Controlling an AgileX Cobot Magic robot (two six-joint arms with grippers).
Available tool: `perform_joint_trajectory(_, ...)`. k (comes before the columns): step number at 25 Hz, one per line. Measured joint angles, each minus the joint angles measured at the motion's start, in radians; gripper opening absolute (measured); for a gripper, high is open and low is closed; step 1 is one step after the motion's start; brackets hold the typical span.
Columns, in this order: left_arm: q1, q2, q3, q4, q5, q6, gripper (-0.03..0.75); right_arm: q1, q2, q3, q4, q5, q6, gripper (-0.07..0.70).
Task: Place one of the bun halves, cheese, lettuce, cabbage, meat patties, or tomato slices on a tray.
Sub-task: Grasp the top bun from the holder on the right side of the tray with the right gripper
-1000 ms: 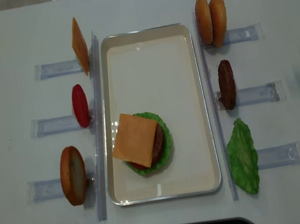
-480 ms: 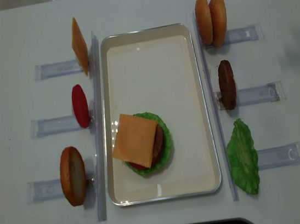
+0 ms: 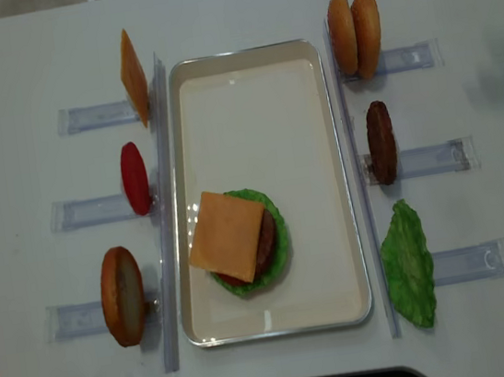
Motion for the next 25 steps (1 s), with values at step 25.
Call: perform_joint_trajectory(25, 0.000, 0.000, 0.000, 0.000, 0.000, 0.000, 0.380, 0.360, 0.000, 0.000, -0.002, -0.185, 0.152, 0.425)
